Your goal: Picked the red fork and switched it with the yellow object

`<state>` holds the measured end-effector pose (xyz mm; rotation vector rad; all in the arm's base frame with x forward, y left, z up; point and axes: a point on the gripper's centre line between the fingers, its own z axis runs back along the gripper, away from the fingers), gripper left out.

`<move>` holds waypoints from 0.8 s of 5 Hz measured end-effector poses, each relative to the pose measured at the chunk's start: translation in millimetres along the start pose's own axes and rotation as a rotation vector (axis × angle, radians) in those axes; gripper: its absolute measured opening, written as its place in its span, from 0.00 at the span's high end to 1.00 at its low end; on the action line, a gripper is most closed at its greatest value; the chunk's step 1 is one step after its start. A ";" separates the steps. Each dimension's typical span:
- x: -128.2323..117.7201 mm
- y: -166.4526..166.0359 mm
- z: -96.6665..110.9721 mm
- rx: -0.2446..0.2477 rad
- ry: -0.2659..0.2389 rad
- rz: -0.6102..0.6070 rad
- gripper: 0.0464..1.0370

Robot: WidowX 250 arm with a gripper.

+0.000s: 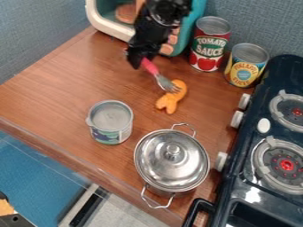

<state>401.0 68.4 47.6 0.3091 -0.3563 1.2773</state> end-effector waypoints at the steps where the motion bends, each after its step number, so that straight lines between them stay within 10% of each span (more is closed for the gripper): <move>1: -22.4 -8.4 8.6 -0.022 0.030 -0.022 0.64; 4: -59.6 -21.3 17.2 -0.079 0.083 -0.094 0.64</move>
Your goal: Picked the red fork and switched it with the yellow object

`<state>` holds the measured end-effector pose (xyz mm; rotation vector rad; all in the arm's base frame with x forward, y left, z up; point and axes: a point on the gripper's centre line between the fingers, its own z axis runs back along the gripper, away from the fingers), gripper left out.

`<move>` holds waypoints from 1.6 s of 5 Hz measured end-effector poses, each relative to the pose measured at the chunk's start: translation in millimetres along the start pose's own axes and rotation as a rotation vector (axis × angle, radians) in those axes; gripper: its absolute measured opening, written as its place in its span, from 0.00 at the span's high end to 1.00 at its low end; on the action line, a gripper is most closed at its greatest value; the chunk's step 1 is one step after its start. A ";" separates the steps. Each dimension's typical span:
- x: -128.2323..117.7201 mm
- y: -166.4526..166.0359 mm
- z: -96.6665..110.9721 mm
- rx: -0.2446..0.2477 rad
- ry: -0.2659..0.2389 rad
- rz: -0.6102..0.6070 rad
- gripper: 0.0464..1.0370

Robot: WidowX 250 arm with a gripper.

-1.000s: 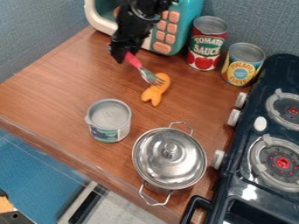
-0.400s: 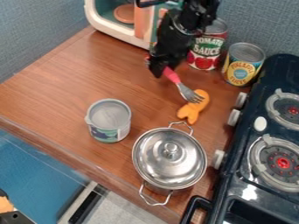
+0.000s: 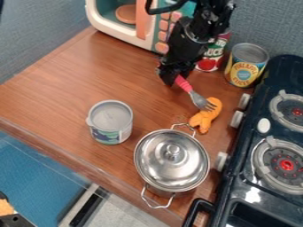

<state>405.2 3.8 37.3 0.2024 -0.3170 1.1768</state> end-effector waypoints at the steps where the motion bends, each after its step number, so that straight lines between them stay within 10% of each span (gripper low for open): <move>1: 1.5 -0.8 0.6 -0.006 -0.008 -0.017 0.64; 4: 50.4 -0.5 26.4 -0.076 -0.039 0.057 0.64; 6: 47.2 4.8 21.0 -0.050 -0.106 0.057 0.64; 8: 36.3 16.3 -27.6 0.064 -0.077 0.010 0.64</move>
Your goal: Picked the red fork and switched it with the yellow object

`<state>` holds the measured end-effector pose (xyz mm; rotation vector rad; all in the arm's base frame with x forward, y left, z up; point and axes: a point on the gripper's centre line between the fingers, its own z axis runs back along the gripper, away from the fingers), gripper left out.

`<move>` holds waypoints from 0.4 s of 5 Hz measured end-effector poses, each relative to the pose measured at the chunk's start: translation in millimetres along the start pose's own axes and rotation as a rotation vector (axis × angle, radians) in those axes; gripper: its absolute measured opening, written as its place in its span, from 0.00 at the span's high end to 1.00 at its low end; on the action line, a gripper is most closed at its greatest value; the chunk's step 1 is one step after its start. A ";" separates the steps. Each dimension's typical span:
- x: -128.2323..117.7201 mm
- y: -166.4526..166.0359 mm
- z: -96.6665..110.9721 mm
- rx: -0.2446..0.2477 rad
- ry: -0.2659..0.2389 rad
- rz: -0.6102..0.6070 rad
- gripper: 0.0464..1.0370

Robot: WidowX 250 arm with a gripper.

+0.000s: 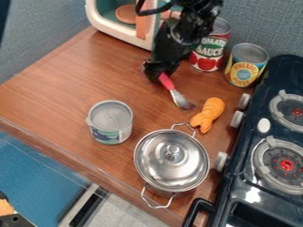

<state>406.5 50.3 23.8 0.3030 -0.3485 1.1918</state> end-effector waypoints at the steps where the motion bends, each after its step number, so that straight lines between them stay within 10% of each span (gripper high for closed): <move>1: 6.6 5.7 -5.4 0.013 0.021 0.014 0.57; 2: 12.0 10.4 -10.3 0.010 0.070 0.033 0.27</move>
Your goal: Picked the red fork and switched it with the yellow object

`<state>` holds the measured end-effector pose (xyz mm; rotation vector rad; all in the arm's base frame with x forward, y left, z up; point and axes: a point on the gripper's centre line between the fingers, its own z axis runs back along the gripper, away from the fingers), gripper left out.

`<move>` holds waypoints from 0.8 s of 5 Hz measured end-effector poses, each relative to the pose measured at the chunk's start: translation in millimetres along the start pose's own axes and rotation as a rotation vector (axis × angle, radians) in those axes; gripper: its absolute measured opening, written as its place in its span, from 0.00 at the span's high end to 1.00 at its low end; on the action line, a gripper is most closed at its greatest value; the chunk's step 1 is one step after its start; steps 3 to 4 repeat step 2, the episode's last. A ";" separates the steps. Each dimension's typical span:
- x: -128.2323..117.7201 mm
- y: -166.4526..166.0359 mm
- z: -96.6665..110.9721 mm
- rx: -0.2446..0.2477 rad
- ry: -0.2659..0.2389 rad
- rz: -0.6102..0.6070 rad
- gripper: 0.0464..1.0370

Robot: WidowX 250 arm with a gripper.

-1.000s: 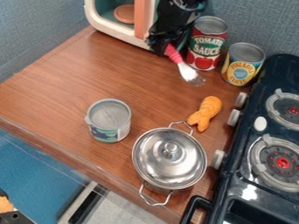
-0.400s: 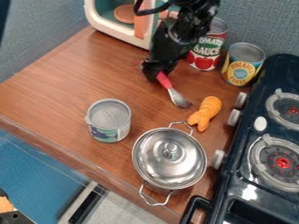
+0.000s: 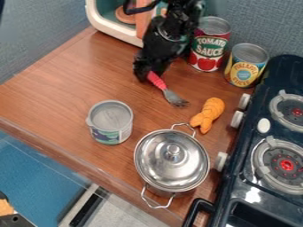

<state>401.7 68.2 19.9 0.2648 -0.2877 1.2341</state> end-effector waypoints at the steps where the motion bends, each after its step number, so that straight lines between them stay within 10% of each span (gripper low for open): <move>1: 8.9 5.3 -3.3 -0.004 0.011 0.000 0.05; 4: 11.4 7.4 -3.3 -0.023 0.024 -0.007 0.04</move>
